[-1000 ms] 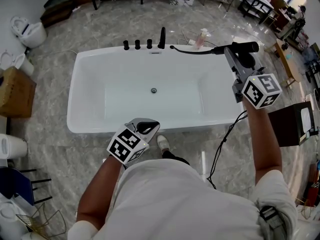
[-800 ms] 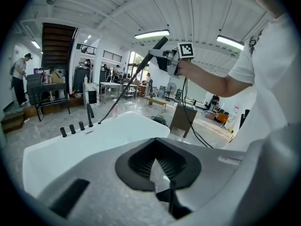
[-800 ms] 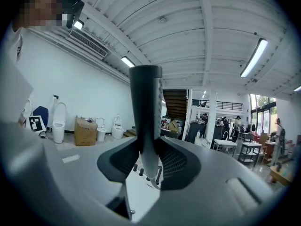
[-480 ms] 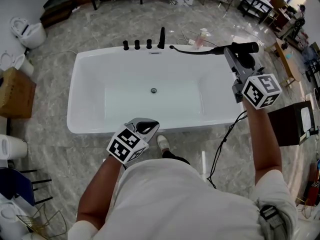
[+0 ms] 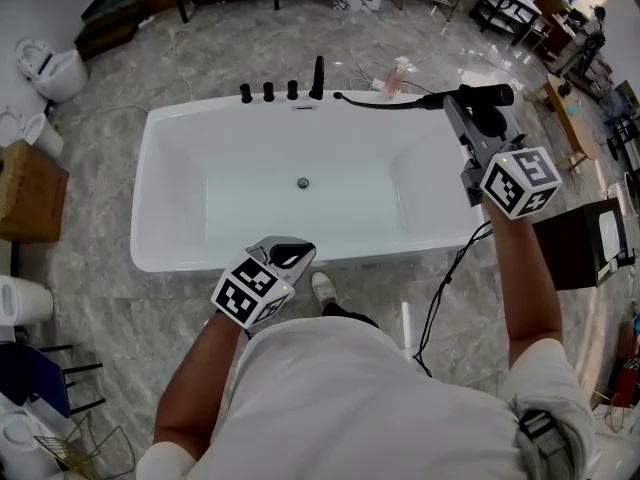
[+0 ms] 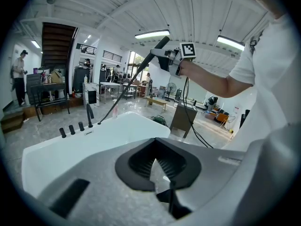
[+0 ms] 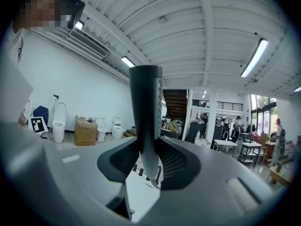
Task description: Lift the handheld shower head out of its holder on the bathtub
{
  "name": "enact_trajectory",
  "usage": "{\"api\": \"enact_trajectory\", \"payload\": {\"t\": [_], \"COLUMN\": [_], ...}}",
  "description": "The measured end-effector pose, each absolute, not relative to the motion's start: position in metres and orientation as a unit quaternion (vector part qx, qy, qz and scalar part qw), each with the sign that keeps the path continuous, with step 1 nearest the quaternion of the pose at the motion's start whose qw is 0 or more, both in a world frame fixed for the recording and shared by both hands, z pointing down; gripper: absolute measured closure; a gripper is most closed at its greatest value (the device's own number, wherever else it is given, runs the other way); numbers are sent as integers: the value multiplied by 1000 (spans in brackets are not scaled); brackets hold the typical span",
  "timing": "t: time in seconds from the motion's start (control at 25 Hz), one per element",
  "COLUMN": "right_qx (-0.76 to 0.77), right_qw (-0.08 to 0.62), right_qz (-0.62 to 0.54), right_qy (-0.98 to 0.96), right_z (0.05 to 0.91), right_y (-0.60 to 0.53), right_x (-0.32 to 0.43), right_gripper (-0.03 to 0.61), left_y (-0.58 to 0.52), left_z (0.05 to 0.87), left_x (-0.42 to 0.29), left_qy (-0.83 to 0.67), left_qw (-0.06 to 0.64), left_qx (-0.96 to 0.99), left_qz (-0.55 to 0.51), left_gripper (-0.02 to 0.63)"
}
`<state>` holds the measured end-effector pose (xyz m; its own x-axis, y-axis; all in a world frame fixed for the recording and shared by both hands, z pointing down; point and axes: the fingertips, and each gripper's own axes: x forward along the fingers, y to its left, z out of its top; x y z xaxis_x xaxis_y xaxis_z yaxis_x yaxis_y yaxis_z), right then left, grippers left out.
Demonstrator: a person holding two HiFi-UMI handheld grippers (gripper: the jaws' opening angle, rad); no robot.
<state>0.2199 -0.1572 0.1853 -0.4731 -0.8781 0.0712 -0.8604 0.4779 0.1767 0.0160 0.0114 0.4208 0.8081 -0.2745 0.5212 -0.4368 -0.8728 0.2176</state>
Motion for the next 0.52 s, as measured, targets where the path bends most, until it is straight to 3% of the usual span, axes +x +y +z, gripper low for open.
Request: {"api": "enact_trajectory", "payload": {"t": [0.52], "right_qx": [503], "right_qw": [78], "right_qz": [-61], "right_qy": [-859], "right_z": [184], "right_y": [-158], "right_x": [234], "right_gripper": [434], "left_y": [2], "left_z": [425], "left_x": [34], "left_qy": [-190], "left_qw": [166], "left_qx": [937], "left_qz": [242], "left_gripper": [606]}}
